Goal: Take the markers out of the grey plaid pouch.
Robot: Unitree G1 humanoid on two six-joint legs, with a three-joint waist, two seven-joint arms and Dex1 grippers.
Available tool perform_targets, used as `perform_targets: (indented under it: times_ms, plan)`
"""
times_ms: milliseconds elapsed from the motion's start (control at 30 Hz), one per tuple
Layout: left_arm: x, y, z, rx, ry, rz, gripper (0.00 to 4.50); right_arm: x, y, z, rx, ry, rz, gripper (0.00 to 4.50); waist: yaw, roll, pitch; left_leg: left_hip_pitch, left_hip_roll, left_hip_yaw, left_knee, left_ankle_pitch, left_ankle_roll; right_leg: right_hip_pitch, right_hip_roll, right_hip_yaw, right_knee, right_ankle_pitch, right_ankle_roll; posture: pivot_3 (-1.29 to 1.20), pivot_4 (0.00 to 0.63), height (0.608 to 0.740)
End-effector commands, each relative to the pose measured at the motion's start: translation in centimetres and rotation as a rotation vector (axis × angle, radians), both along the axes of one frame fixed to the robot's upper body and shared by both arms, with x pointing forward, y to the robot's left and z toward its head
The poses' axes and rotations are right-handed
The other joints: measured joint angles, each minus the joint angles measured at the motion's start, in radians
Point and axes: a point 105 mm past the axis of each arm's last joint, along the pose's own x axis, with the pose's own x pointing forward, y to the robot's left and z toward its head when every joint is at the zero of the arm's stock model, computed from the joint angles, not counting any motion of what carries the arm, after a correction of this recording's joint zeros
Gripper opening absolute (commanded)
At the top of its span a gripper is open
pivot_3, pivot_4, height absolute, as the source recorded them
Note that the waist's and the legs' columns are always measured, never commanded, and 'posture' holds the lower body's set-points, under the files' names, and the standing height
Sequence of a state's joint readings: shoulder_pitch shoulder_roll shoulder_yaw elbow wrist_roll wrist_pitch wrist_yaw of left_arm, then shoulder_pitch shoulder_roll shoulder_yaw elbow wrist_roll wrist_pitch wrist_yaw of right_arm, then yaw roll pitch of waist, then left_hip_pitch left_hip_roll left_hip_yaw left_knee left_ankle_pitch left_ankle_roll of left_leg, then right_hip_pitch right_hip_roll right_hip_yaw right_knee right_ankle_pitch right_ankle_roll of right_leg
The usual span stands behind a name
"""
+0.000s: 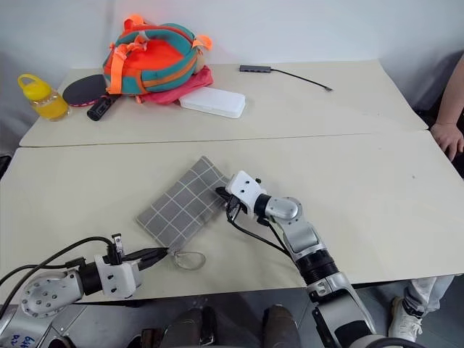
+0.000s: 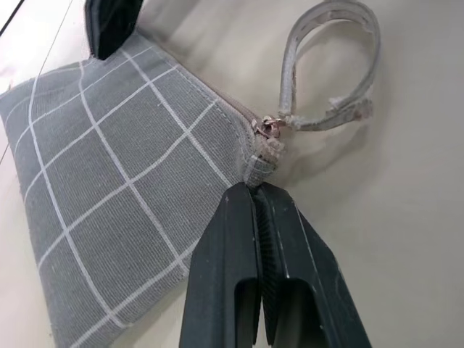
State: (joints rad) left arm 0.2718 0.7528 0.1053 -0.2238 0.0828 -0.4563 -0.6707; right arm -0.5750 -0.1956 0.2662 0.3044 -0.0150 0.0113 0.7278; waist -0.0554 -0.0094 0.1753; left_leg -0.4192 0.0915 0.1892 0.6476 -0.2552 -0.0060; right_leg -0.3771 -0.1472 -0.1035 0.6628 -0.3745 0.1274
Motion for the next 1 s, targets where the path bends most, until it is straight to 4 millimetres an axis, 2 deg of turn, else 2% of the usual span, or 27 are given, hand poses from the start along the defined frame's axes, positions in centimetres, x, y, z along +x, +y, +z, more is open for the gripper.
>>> perform_targets:
  times_ms: [33, 133, 200, 300, 400, 467, 633, 900, 1000]
  plan:
    - [0.3, -0.4, 1.1, -0.115, -0.01, 0.039, 0.01, -0.2, 0.0, 2.3, 0.076, -0.043, 0.012, 0.0, 0.0, 0.0, 0.0, 0.0, 0.0, 0.0, 0.0, 0.0, 0.0, 0.0, 0.0, 0.0, 0.0, 0.0, 0.0, 0.0, 0.15, 0.74]
    - [0.5, -0.3, 2.7, -0.191, -0.041, 0.052, 0.01, -0.6, -0.4, 4.4, 0.163, -0.049, 0.055, 0.0, -0.001, -0.003, 0.001, -0.001, 0.001, -0.001, 0.0, 0.0, 0.0, -0.001, 0.0, 0.0, 0.0, 0.0, 0.0, 0.0, 0.15, 0.74]
    - [0.5, -0.3, 3.5, -0.207, -0.059, 0.045, 0.0, -0.8, -1.1, 6.1, 0.196, -0.101, 0.086, 0.38, 0.0, -0.003, 0.001, -0.002, 0.001, -0.001, 0.0, 0.0, 0.0, -0.001, 0.001, -0.001, 0.0, 0.0, 0.0, 0.0, 0.15, 0.74]
    - [0.3, -0.2, 4.3, -0.204, -0.085, 0.026, 0.0, -2.0, -2.1, 7.4, 0.103, -0.268, 0.178, 1.3, -0.001, -0.003, 0.001, -0.002, 0.001, -0.001, 0.0, 0.0, 0.0, -0.001, 0.001, -0.001, -0.001, 0.0, 0.0, 0.0, 0.15, 0.74]
    - [-0.1, -0.5, 4.9, -0.215, -0.094, -0.008, 0.0, -2.8, -3.2, 5.9, -0.177, -0.448, 0.262, 2.34, -0.001, -0.003, 0.001, -0.001, 0.0, 0.0, 0.0, -0.001, 0.0, 0.0, 0.001, -0.001, -0.002, 0.0, 0.0, 0.0, 0.15, 0.74]
    - [-0.3, -0.6, 5.4, -0.218, -0.103, -0.032, 0.0, -2.6, -3.4, 5.4, -0.286, -0.547, 0.275, 3.02, -0.002, -0.003, 0.001, -0.001, 0.0, 0.0, 0.0, -0.001, 0.0, -0.001, 0.0, 0.0, -0.003, 0.0, 0.0, 0.0, 0.15, 0.74]
    - [-0.6, -0.8, 5.5, -0.211, -0.105, -0.063, 0.0, -2.1, -2.4, 3.8, -0.434, -0.693, 0.309, 3.02, -0.023, -0.003, 0.002, -0.001, 0.002, 0.001, 0.0, 0.0, -0.002, -0.001, 0.002, 0.0, -0.001, 0.0, 0.0, 0.0, 0.15, 0.74]
    - [-1.2, -1.2, 5.7, -0.219, -0.099, -0.091, 0.0, -1.6, -0.2, 3.9, -0.414, -0.799, 0.277, 3.02, -0.028, -0.003, 0.002, -0.001, 0.002, 0.001, 0.001, 0.0, -0.002, -0.001, 0.002, 0.0, -0.001, 0.0, 0.0, 0.0, 0.15, 0.74]
    - [-1.4, -1.4, 5.8, -0.231, -0.104, -0.103, 0.0, -1.4, 0.4, 3.0, -0.437, -0.789, 0.287, 3.02, -0.027, -0.003, 0.002, -0.001, 0.002, 0.001, 0.001, 0.0, -0.002, -0.001, 0.002, 0.0, -0.001, 0.0, 0.0, 0.0, 0.15, 0.74]
